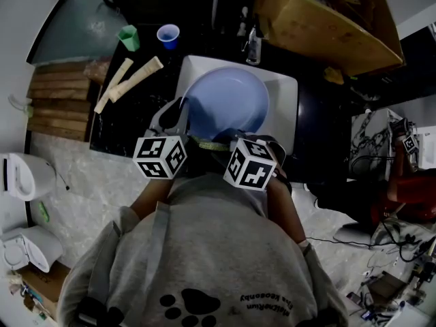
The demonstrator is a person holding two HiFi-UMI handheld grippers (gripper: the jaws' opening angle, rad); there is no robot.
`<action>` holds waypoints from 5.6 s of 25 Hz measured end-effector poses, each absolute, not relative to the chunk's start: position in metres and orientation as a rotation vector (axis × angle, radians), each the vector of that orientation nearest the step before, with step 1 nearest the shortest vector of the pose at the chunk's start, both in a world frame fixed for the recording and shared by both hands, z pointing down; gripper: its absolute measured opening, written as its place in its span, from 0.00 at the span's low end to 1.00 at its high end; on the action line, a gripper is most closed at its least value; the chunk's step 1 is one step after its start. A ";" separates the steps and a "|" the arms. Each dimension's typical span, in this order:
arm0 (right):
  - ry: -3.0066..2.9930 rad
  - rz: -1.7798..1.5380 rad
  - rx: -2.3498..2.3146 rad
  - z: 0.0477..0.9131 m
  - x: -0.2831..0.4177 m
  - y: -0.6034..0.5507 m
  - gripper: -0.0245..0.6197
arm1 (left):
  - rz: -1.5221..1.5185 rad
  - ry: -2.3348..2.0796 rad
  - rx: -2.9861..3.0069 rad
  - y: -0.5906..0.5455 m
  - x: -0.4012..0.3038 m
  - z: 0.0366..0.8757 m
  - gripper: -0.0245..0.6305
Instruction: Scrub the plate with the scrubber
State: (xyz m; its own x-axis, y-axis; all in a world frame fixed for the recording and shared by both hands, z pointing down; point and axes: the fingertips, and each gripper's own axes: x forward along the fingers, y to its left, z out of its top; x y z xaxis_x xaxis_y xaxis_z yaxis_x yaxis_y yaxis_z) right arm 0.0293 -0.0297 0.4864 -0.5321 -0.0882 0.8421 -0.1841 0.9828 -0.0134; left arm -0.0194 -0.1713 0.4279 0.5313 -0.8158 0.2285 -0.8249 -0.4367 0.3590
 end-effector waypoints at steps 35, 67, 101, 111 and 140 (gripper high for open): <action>-1.645 -0.633 1.072 0.376 0.123 -0.157 0.14 | 0.095 -1.225 2.273 -0.173 -0.004 0.440 0.07; -1.697 -0.365 0.635 0.479 0.099 -0.110 0.14 | 0.032 -1.183 2.247 -0.176 -0.005 0.438 0.10; -1.892 -0.271 0.656 0.457 0.099 -0.093 0.14 | 0.225 -1.321 2.266 -0.170 -0.034 0.472 0.07; -1.668 -0.622 0.878 0.423 0.120 -0.149 0.14 | 0.233 -1.314 2.265 -0.171 -0.035 0.472 0.07; -1.440 -0.437 0.532 0.524 0.137 -0.123 0.14 | 0.237 -1.271 2.264 -0.175 -0.035 0.477 0.08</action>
State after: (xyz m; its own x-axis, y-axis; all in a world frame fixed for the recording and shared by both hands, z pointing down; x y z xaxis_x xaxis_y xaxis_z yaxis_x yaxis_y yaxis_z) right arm 0.1373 -0.1230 0.5245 0.0889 -0.5820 0.8083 -0.0343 0.8093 0.5864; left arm -0.0351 -0.1752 0.4765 0.5423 -0.7415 0.3950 -0.8341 -0.4185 0.3594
